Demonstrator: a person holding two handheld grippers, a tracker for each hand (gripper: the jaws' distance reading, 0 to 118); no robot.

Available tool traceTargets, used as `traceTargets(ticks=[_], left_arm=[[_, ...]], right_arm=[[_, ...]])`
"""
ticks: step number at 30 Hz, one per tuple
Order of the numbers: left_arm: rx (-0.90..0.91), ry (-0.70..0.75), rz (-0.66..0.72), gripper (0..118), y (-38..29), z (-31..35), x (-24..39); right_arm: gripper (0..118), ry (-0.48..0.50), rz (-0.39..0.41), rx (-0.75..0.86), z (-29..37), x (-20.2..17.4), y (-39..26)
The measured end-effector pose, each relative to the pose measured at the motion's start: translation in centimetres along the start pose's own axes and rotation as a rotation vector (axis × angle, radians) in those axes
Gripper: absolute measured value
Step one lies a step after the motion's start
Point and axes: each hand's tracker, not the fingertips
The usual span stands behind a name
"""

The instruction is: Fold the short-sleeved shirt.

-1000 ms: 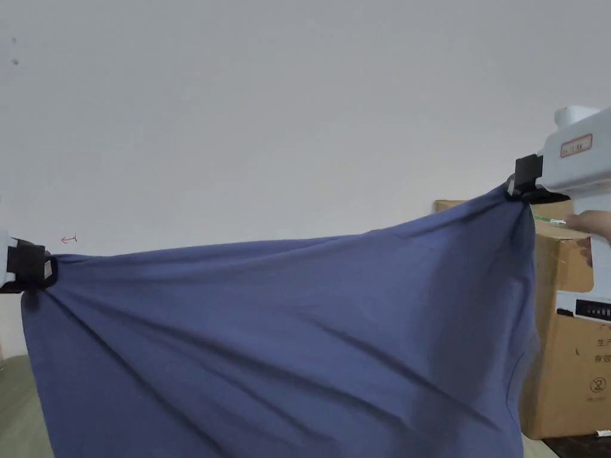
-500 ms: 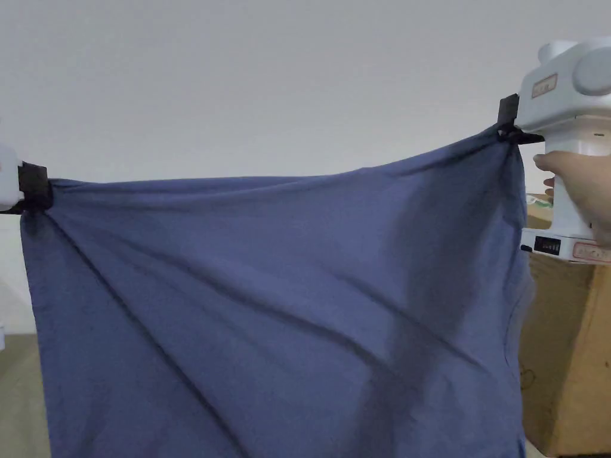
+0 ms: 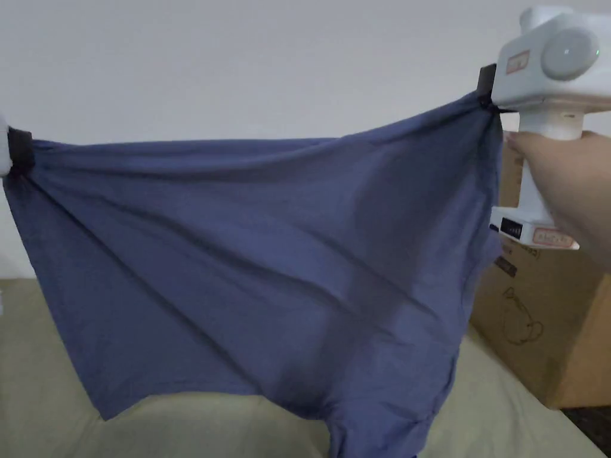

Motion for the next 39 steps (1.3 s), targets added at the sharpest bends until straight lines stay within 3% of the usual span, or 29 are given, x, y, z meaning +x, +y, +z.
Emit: traceTargets(ticks=[4,7,11,15,20,26,33,39], left_arm=[[-0.255,-0.021,0.009,2,-9.7,-1.7,-0.4],[-0.441,-0.062,0.046,2,-18.3,0.1,-0.7],[-0.665,-0.117,0.021,2,-28.3,5.0,-1.7],[-0.783,-0.119,-0.048,2,-34.8,11.6,-2.7],[-0.825,-0.127,0.006,2,-38.3,19.4,-4.7],[-0.850,-0.149,0.031,2,-40.2,26.7,-5.9],[-0.876,-0.152,0.037,2,-41.6,30.7,-6.3],[-0.860,-0.152,0.003,3,-41.6,31.6,-6.1]], right_arm=[[0,0.041,-0.069,-0.237,-0.9,1.2,-12.2],[0,0.071,-0.038,-0.449,0.5,2.6,-22.6],[0,0.129,-0.007,-0.730,7.2,5.3,-35.2],[0,0.130,-0.045,-0.889,15.2,9.0,-43.2],[0,0.164,-0.055,-1.019,25.2,11.8,-48.0],[0,0.167,-0.075,-1.018,32.6,13.5,-48.2],[0,0.161,-0.035,-1.023,34.9,13.2,-48.7],[0,0.158,-0.053,-1.037,34.6,13.2,-48.8]])
